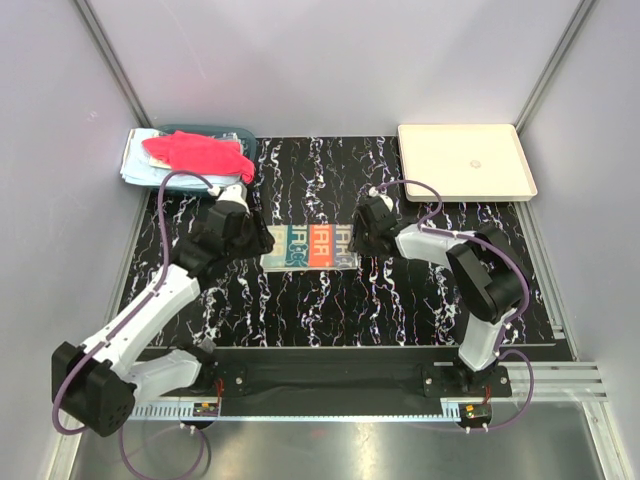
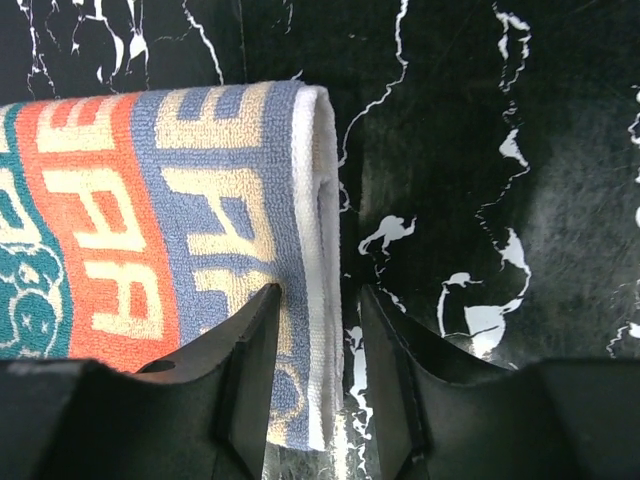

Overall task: Fold and stack the towels
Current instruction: Neatly place the folded towel into the bin

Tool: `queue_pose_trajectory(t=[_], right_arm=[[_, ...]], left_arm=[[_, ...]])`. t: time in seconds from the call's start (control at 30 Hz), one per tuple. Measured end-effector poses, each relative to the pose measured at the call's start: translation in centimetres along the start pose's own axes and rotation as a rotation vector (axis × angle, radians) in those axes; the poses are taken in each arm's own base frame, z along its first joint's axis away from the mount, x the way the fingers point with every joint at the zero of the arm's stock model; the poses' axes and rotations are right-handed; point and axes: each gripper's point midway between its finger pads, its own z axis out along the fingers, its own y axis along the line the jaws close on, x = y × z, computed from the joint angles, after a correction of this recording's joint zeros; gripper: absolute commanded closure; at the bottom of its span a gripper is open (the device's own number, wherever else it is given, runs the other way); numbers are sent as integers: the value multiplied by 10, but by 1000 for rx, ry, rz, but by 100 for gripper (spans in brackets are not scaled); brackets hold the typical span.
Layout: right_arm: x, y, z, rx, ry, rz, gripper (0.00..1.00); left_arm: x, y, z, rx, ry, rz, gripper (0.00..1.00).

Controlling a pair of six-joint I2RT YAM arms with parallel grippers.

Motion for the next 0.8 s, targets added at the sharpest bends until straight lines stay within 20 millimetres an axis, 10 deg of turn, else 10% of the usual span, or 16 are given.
queue_pose_trajectory(t=[0.8], right_arm=[[2, 4, -2, 16, -15, -3, 49]], left_arm=[[-4, -2, -18, 24, -5, 49, 46]])
